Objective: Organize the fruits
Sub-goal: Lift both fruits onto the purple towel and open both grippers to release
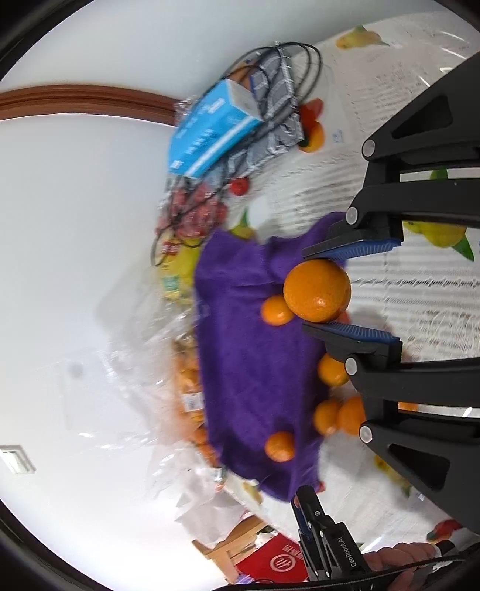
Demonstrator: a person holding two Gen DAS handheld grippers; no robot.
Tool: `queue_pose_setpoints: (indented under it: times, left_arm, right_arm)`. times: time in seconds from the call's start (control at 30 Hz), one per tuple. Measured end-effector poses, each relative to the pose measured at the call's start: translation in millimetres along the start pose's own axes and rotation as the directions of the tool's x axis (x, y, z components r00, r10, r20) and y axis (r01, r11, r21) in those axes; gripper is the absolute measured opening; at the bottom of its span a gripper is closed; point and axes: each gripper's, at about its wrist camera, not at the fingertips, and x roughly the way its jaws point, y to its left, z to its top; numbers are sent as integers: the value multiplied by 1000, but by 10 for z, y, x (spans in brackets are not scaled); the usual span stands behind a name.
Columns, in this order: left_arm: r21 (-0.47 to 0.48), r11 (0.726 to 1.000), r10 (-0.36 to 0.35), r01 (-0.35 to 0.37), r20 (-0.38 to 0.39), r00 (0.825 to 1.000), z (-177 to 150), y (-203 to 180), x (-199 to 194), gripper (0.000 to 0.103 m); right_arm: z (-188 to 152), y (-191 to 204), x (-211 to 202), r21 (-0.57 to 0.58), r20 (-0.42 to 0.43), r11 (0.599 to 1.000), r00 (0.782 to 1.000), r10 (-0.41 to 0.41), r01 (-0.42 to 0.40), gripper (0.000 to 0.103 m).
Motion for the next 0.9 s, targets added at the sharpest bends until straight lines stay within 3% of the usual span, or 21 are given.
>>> queue_pose_setpoints:
  times: [0.33,0.7,0.9]
  left_arm:
    - [-13,999,40,-39,99,994,430,125,-250,24]
    - [-58,998,37,-30,123,992,729,236,113,24]
    - [-52,998,38,-32,114,993,686,257,353,24]
  right_arm:
    - [453,287,-163,6,66,999,997,33,-34,32]
    - [761,454,162,8,92,997,993,74,-75,32]
    - [764,428,400,1,94,996,992,89,-90,32]
